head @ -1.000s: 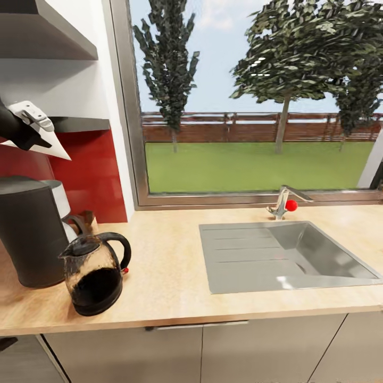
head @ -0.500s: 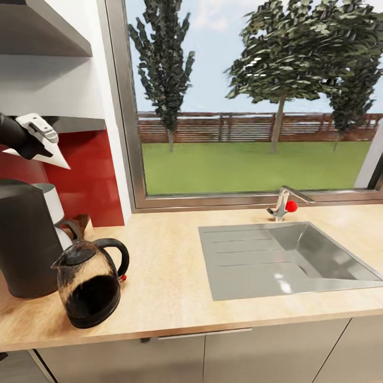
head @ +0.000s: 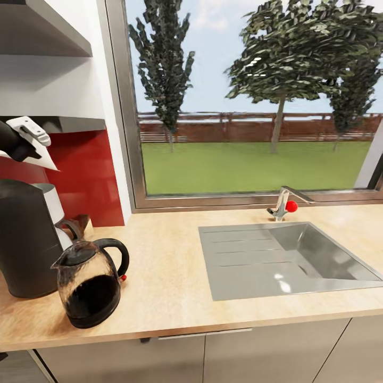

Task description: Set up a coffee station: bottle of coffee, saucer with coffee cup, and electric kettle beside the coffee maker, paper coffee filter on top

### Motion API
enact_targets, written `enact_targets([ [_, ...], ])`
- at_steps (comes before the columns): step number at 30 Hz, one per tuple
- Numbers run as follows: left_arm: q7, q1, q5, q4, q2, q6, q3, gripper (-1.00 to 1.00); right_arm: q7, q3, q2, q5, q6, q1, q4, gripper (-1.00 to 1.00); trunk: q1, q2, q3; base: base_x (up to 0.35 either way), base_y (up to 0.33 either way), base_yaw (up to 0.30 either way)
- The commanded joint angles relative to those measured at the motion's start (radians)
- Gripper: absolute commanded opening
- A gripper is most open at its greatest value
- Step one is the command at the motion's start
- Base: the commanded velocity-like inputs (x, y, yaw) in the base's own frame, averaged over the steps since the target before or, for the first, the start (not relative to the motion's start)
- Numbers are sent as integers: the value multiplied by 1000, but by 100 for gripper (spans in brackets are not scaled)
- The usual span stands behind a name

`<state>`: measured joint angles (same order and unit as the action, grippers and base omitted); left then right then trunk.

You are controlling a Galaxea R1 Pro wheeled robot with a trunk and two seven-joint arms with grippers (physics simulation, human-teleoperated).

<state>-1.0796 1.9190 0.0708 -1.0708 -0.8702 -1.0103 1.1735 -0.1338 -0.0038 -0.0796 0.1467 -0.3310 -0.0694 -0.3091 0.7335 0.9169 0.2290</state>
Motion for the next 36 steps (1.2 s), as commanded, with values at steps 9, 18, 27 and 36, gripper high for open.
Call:
enact_targets([
  [9, 5, 4, -36, 5, 4, -5, 6, -100, -1, -1, 0, 7, -3, -1, 1, 100, 0, 1, 2, 0, 0, 0],
  [18, 6, 4, -70, 60, 20, -5, 10, -100, -1, -1, 0, 7, -3, -1, 1, 100, 0, 1, 2, 0, 0, 0],
  [27, 6, 3, -110, 86, 32, -5, 15, -100, -1, -1, 0, 7, -3, -1, 1, 100, 0, 1, 2, 0, 0, 0],
  [36, 6, 3, -121, 88, 35, -5, 28, -100, -1, -1, 0, 7, -3, -1, 1, 100, 0, 1, 2, 0, 0, 0],
])
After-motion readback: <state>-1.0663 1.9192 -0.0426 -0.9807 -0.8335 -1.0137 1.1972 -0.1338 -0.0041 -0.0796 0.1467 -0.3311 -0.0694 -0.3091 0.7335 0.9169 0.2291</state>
